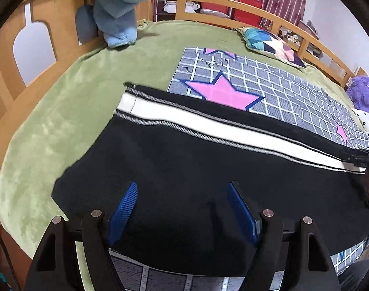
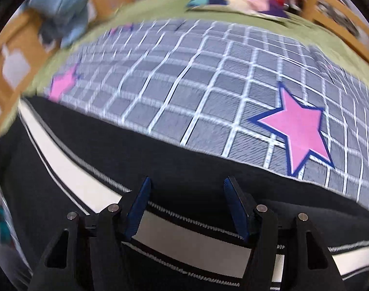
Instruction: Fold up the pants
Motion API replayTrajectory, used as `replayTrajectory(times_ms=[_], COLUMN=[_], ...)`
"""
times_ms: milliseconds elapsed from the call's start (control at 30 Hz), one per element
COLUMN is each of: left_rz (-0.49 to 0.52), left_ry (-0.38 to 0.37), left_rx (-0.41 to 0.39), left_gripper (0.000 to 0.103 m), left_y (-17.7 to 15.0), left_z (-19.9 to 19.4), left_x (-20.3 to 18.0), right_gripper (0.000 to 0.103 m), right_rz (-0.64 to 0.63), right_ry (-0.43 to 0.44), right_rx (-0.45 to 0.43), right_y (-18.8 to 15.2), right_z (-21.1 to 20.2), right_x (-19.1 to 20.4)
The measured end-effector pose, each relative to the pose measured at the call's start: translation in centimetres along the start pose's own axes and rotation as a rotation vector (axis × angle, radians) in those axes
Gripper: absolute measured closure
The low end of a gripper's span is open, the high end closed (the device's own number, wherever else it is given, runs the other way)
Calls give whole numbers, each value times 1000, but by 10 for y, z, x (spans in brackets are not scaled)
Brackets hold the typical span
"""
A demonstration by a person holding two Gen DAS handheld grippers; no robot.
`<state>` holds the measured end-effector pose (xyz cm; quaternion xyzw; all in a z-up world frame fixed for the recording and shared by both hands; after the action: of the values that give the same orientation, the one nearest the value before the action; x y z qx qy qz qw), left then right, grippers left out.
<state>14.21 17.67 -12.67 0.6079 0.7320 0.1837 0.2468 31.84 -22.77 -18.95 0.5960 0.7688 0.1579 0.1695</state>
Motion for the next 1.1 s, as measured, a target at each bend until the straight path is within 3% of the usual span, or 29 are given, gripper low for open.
replayTrajectory(times_ms=[33,67,100,200,333,400,500,567,667,700,733,767,800,933,967,1067,1100], left_rz=[-12,-21,-27,-7,47,26,-25,-51,-79,-84,-90,-90,-86,-105,-125,-131,-126], left_ry=[-11,-18,-22,-14,55,78,66,60,103,115,114,100,95,28,18,68,83], left_rx=[7,11,12,-6,-94,-115,-106,-93,-78,-62,-29,1,4,-147,-132,-41,-41], left_gripper=[28,28,28,28,28,28,28,28,29,39,72,81,82,83,83,82,79], left_y=[-1,-2,-2,6,38,60,93,108,121,122,122,121,122,134,138,137,135], left_z=[3,5,7,6,-1,4,23,39,67,77,88,97,101,76,79,109,113], left_x=[3,6,7,9,14,20,31,36,45,46,47,47,46,53,56,56,54], right_gripper=[52,79,100,100,99,99,97,95,94,94,94,96,98,99,99,97,97], right_rz=[-27,-50,-70,-104,67,108,58,27,91,107,112,109,100,139,153,158,151], right_ry=[-1,5,-29,-95,20,26,-42,-84,-37,-21,-17,-24,-36,-18,-4,-6,-32], right_rx=[1,-2,-18,-81,-214,-202,-68,-81,-109,-112,-114,-121,-134,-219,-224,-123,-147], right_y=[-3,-3,-2,-1,8,15,17,16,14,14,11,11,11,16,16,11,9], right_z=[0,0,-3,-21,-49,-39,3,9,2,1,-1,-3,-5,-26,-26,8,9], right_x=[4,9,14,20,-12,-18,-2,6,-2,-4,-5,-4,-3,-5,-8,-10,-8])
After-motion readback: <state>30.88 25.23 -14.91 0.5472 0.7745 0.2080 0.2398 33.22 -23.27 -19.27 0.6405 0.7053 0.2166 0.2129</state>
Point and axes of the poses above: each gripper's, at about its wrist camera, not at the fingertips, and z roughly the way its jaws point, x to its left, y to its top, the point moved 2 cm from there along z, roughly the way its jaws point, and after that the axes turned 5 degrees about -z, right-handed, at the moved point
